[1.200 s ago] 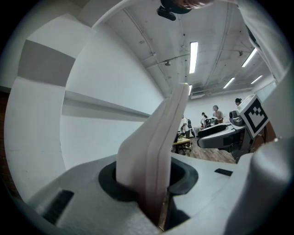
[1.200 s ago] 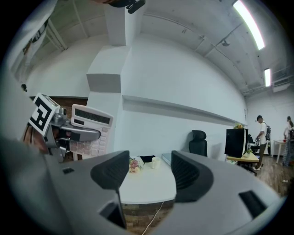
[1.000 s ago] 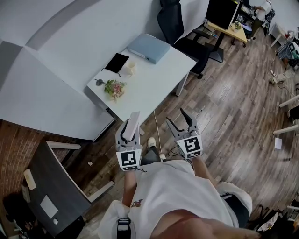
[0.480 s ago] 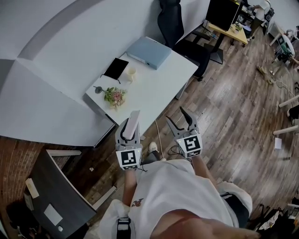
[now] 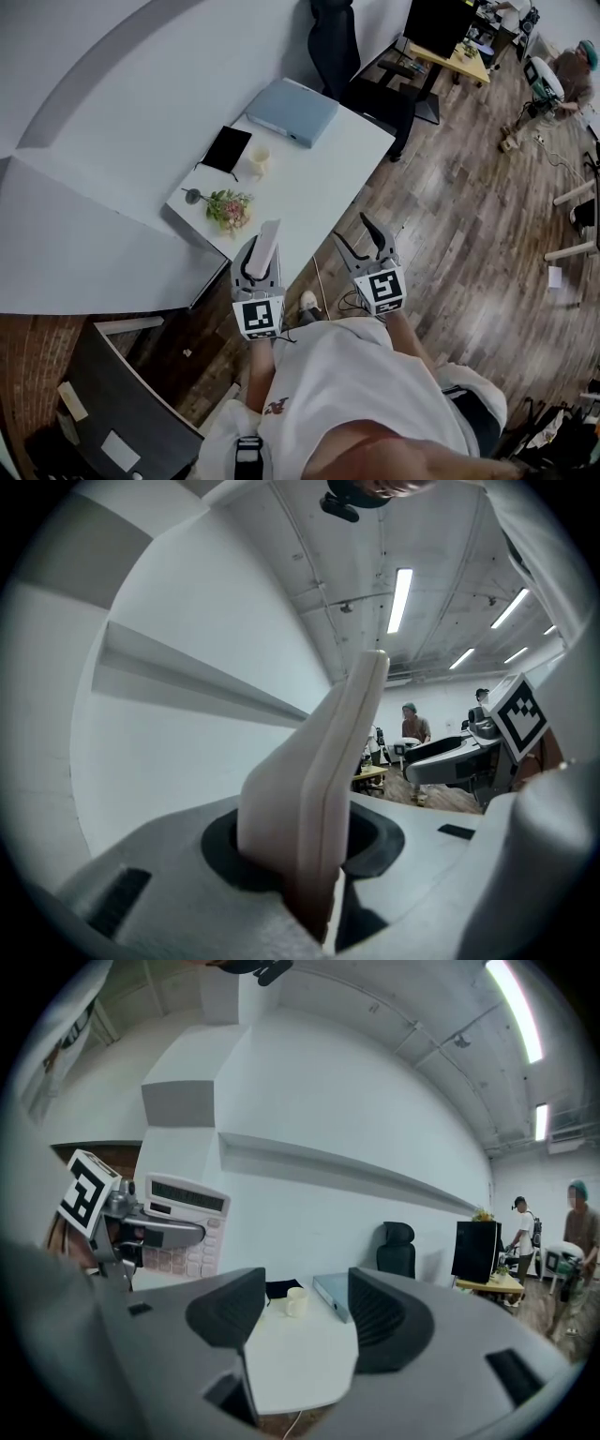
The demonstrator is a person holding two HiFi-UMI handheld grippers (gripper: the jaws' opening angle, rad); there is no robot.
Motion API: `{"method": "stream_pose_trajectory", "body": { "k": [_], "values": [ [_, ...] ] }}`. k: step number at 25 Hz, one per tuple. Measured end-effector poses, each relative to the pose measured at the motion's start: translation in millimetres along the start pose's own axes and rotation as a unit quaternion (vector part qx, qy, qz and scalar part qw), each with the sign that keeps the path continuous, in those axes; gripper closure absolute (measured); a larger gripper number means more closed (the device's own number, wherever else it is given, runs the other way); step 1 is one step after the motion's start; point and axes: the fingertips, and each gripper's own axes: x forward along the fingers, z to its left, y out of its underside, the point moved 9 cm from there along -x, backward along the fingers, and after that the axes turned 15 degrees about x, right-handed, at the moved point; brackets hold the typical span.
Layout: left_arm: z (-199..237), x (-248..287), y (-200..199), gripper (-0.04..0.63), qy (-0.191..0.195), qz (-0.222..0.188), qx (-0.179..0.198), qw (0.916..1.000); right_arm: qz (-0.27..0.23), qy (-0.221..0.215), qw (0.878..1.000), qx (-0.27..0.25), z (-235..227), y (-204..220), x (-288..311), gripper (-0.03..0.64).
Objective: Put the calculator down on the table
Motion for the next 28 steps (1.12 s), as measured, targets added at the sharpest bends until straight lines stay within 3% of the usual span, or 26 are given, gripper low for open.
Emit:
{"method": "stream_pose_trajectory", "body": {
  "k": [17, 28],
  "values": [
    [48.6, 53.3, 19.5, 0.477, 0.019, -0.018, -0.01, 0.9996, 0.002, 0.036, 0.999, -0.008, -3.7, -11.4, 62.8, 0.341],
    [54.5, 96.6, 21.3, 0.477, 0.01, -0.013, -0.009, 0.9998, 0.005, 0.028, 1.0, -0.008, -34.6, -19.2, 99.7, 0.342]
  ]
}}
